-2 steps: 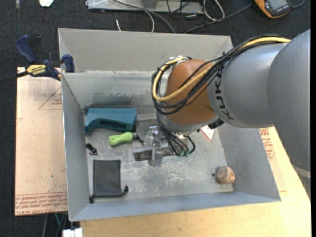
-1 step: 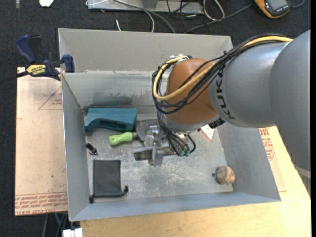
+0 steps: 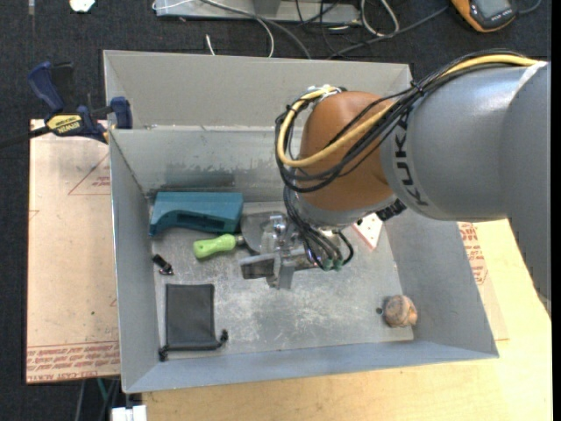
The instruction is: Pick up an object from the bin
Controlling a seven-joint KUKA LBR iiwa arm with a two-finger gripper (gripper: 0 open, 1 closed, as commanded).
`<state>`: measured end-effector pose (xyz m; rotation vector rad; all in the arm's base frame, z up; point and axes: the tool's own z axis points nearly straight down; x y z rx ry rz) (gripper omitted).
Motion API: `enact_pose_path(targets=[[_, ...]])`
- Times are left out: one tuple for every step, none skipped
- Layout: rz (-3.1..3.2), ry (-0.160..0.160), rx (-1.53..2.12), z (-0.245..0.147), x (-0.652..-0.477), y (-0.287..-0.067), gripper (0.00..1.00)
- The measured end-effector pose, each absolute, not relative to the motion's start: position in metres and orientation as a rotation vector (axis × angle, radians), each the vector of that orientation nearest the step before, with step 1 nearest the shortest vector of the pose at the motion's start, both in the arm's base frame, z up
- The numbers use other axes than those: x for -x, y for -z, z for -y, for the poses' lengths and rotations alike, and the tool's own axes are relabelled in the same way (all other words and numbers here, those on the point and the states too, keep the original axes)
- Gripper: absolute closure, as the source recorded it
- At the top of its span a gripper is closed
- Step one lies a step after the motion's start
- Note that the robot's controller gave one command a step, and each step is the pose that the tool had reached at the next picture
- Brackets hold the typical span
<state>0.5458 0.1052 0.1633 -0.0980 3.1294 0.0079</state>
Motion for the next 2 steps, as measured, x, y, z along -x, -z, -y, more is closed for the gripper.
enact_pose_path(targets=[[-3.126,-0.009,0.098,-0.105,-0.547,-0.179,1.00],[-3.127,-0.009,0.099,-0.105,-0.547,-0.207,1.00]])
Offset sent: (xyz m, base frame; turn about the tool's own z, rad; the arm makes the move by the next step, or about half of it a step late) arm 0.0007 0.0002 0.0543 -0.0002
